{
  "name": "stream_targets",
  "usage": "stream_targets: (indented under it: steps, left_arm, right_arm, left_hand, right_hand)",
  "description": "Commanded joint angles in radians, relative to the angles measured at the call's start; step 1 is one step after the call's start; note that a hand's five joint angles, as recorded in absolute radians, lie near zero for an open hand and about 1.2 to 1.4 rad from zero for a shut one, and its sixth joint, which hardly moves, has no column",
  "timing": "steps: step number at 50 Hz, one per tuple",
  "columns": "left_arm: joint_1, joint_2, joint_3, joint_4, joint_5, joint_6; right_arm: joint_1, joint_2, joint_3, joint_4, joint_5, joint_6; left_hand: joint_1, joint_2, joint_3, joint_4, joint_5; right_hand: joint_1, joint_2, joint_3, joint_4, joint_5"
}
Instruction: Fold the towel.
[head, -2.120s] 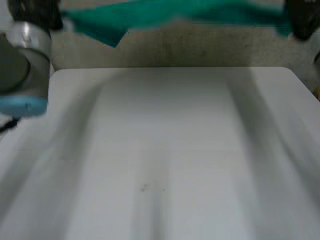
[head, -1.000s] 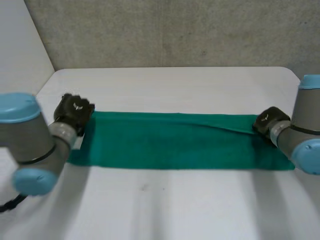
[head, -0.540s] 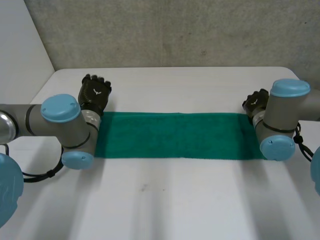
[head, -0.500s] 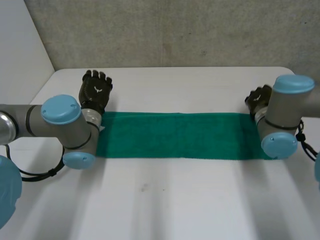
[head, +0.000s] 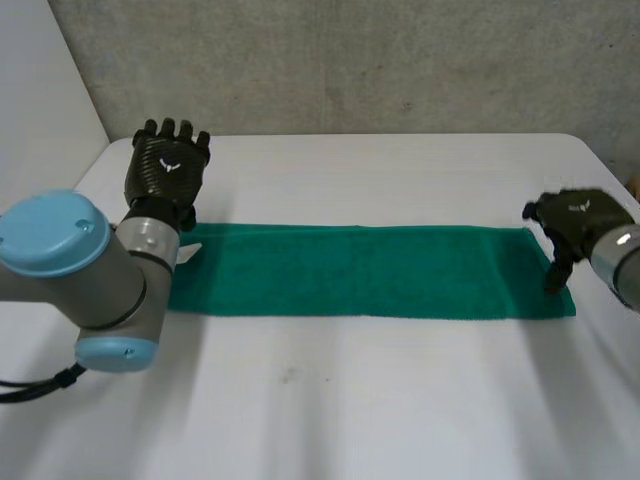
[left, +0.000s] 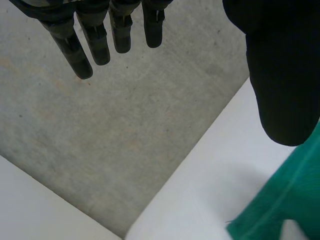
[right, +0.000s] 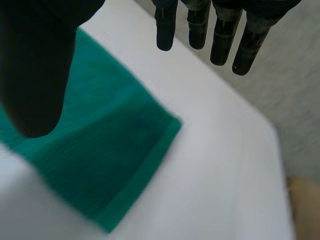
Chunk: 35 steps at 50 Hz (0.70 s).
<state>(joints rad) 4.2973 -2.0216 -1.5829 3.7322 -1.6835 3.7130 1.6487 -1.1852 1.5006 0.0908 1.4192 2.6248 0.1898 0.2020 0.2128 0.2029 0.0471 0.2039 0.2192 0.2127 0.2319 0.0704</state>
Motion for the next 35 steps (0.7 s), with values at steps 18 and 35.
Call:
stream_targets:
  steps: [18, 35]
  left_arm:
    - [-0.001, 0.008, -0.089, 0.000, 0.005, -0.123]
    - [-0.004, 0.008, -0.091, 0.000, 0.005, -0.123]
  right_arm:
    - [-0.130, 0.160, 0.112, -0.235, -0.117, 0.040]
    - [-0.193, 0.213, 0.038, -0.217, -0.057, 0.012]
  left_hand:
    - [-0.015, -0.027, -0.038, -0.028, -0.047]
    - [-0.015, -0.027, -0.038, -0.028, -0.047]
  right_hand:
    - [0.377, 0.362, 0.368, 0.349, 0.336]
    - [1.192, 1.177, 1.184, 1.164, 1.151]
